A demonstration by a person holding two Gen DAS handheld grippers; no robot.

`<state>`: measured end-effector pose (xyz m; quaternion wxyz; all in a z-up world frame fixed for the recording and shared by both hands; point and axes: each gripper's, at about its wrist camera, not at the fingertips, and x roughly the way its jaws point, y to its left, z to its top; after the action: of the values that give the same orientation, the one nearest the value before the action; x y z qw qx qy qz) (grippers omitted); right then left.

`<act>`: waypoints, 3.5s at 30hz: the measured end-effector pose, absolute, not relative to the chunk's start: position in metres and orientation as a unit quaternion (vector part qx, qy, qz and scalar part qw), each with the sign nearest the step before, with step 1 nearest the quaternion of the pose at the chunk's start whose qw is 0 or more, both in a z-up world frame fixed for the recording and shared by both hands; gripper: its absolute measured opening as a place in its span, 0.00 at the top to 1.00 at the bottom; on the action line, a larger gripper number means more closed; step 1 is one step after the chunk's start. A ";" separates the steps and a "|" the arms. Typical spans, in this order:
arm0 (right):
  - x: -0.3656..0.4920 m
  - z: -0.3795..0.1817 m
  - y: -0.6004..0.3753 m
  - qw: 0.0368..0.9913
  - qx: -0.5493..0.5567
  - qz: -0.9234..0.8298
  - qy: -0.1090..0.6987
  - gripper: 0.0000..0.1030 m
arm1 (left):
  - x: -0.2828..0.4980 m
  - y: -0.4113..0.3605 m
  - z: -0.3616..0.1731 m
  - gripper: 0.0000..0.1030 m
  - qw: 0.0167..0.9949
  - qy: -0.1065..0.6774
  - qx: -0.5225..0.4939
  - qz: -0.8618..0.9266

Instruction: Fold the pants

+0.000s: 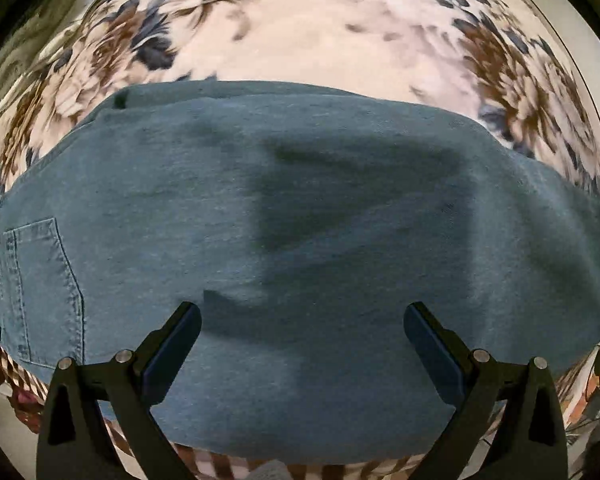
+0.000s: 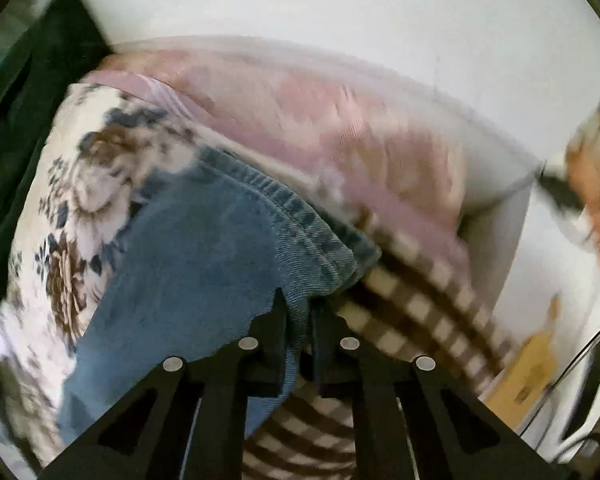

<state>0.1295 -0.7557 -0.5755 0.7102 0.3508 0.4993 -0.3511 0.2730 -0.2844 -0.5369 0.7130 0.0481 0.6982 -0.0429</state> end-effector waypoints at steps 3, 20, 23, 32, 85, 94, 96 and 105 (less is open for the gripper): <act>0.133 -0.567 -0.752 0.730 0.308 -0.347 0.503 0.89 | 0.265 -0.290 -0.534 0.00 0.715 0.695 0.058 -0.041; 0.093 -0.651 -0.803 0.679 0.629 -0.157 0.345 0.40 | 0.268 -0.285 -0.568 0.00 0.699 0.715 -0.016 -0.024; 0.111 -0.662 -0.801 0.682 0.616 -0.156 0.363 0.55 | 0.274 -0.286 -0.571 0.00 0.694 0.720 -0.016 -0.021; 0.135 -0.596 -0.779 0.725 0.542 -0.220 0.364 0.93 | 0.293 -0.274 -0.556 0.00 0.692 0.719 -0.058 -0.024; 0.210 -0.580 -0.476 0.727 0.241 -0.144 0.627 0.69 | 0.286 -0.170 -0.540 0.82 0.760 0.638 -0.086 -0.091; 0.211 -0.589 -0.495 0.708 0.295 -0.148 0.624 0.83 | 0.266 -0.135 -0.521 0.82 0.760 0.636 -0.093 -0.099; 0.212 -0.579 -0.478 0.727 0.290 -0.094 0.616 0.83 | 0.269 -0.135 -0.520 0.82 0.761 0.635 -0.099 -0.087; 0.196 -0.606 -0.393 0.701 0.172 0.017 0.692 0.82 | 0.260 -0.118 -0.518 0.81 0.748 0.647 -0.139 -0.046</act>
<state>0.1963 -0.3930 -0.6062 0.7009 0.1722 0.6919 0.0168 0.2600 -0.1178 -0.5175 0.7479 -0.1388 0.6475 -0.0461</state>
